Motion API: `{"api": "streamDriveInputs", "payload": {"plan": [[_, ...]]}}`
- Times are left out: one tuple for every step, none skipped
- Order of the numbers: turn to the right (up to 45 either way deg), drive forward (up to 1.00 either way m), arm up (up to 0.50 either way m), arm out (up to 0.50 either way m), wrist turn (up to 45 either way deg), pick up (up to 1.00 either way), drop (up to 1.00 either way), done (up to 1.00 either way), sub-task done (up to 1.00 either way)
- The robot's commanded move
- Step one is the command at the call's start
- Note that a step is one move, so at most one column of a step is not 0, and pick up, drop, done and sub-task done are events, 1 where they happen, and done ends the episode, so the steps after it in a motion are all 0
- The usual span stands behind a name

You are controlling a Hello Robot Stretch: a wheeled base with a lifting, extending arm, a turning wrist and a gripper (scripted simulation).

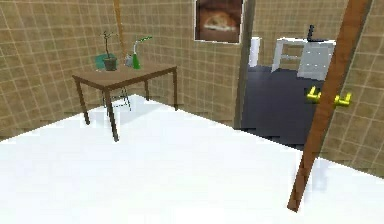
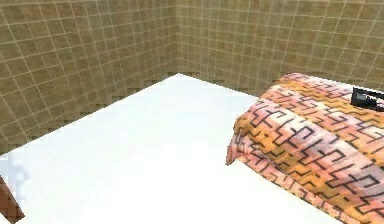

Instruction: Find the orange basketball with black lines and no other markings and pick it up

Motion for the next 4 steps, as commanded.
{"api": "streamDriveInputs", "payload": {"plan": [[-3.0,0.0,0.0,0.0,0.0,0.0,0.0,0.0,0.0],[45.0,0.0,0.0,0.0,0.0,0.0,0.0,0.0,0.0],[45.0,0.0,0.0,0.0,0.0,0.0,0.0,0.0,0.0],[0.0,0.2,0.0,0.0,0.0,0.0,0.0,0.0,0.0]]}}
